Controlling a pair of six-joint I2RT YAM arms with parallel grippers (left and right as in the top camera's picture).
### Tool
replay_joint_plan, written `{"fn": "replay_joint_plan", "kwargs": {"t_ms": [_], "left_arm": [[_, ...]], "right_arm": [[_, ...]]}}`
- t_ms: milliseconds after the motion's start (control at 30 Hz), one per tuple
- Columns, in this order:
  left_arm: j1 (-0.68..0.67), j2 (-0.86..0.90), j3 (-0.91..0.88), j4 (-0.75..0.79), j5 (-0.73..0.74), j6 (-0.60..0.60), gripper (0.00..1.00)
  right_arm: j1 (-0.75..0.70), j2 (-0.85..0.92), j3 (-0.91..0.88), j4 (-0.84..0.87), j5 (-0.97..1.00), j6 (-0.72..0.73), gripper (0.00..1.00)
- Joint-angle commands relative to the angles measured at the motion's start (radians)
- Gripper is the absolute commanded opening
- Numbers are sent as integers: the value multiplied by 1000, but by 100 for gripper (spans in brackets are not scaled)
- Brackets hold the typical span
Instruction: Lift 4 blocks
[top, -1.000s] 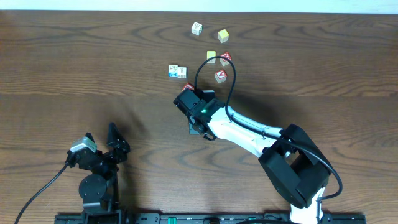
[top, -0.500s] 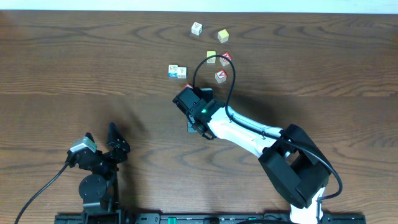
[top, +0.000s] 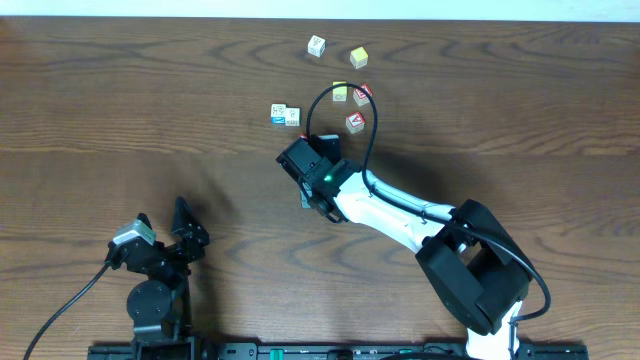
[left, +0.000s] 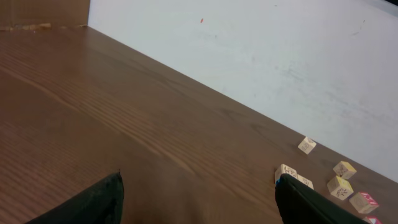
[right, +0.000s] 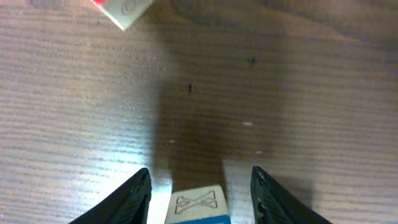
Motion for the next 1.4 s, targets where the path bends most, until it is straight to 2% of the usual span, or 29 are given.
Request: {"fn": "replay_joint_plan", "kwargs": {"t_ms": [0,233,500,667,833,967,1367], "left_arm": [[-4,-5,-21,-37,-9,-8,79],[-4,-5,-21,-37,-9,-8,78],[-4,-5,-21,-37,-9,-8,78],[-4,-5,-21,-37,-9,-8,79],[-4,-5,-21,-37,-9,-8,79],[-4,-5,-21,-37,-9,-8,79],[-4,-5,-21,-37,-9,-8,79]], "right_arm": [[-10,1,1,32,48,-60,50],[-69,1,5,68,48,-87,41],[-167,1,14,-21,47,-74,10],[-203,-27,23,-154,29,-34,1],[-203,-46,23,-251,-46,11,1],[-185,-46,22,-254,-111,17,1],[-101,-46,22,-262,-124,64,1]]}}
